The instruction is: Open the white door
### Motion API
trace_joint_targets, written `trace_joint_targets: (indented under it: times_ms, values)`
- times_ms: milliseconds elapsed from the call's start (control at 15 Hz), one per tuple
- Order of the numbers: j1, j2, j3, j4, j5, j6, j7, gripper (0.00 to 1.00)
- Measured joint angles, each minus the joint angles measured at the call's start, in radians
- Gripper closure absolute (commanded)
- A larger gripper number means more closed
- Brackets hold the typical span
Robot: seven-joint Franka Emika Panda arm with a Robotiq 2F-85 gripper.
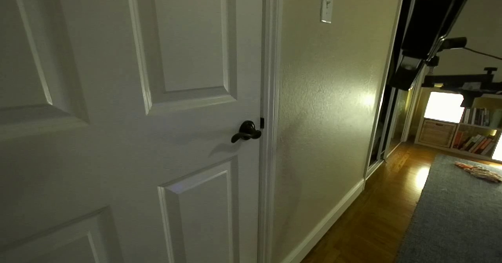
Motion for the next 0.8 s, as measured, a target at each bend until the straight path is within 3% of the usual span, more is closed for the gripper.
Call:
trace_joint_targets:
  times_ms: [67, 133, 267, 800]
  values:
    - [0.0, 0.0, 0.0, 0.0, 0.0, 0.0, 0.0, 0.85]
    - [0.0, 0.0, 0.0, 0.0, 0.0, 0.0, 0.0, 0.6]
    - [0.0, 0.0, 0.0, 0.0, -0.001, 0.0, 0.0, 0.54]
    - [-0.037, 0.127, -0.019, 0.011, -0.024, -0.002, 0.087, 0.02]
